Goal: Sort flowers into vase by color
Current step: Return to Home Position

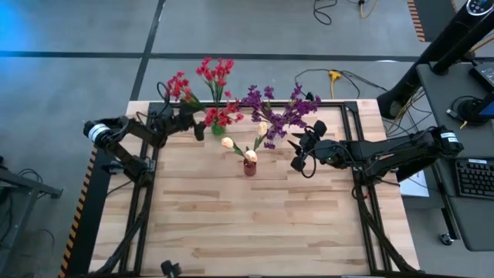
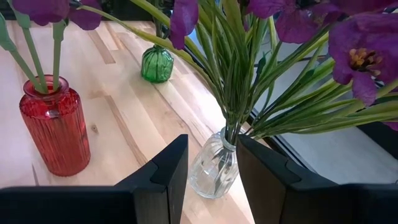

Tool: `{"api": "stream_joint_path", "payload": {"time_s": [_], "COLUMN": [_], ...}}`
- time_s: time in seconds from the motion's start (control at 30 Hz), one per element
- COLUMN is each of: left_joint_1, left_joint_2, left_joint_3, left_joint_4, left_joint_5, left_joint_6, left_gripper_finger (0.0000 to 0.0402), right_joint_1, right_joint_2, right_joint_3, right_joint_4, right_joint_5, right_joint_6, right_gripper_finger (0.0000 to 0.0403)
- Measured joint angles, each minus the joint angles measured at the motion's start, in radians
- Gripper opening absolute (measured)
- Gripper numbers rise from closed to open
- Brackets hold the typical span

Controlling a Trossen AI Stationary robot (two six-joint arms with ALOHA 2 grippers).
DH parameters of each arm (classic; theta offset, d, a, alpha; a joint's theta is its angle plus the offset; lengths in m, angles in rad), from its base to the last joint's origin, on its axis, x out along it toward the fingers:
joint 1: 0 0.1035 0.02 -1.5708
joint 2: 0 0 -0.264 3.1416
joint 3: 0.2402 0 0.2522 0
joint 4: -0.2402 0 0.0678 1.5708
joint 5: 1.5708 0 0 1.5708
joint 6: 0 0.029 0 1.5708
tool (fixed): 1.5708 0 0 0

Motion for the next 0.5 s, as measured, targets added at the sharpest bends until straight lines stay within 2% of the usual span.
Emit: {"api": "stream_joint_path", "payload": {"time_s": [0.5], "left_joint_1": [0.001], "left_joint_2": [-0.09], "left_joint_3": [-0.096], "left_joint_4": [-0.004], "left_joint_5": [-0.022], "left_joint_6": [-0.011], "left_gripper_finger": [0.0288], "right_joint_1": [0.0], "right_joint_2": [0.0], "right_joint_3": [0.0], "right_joint_4": [0.0], "right_joint_5": [0.0], "right_joint_6": [0.009], "right_gripper_finger": [0.0128]}}
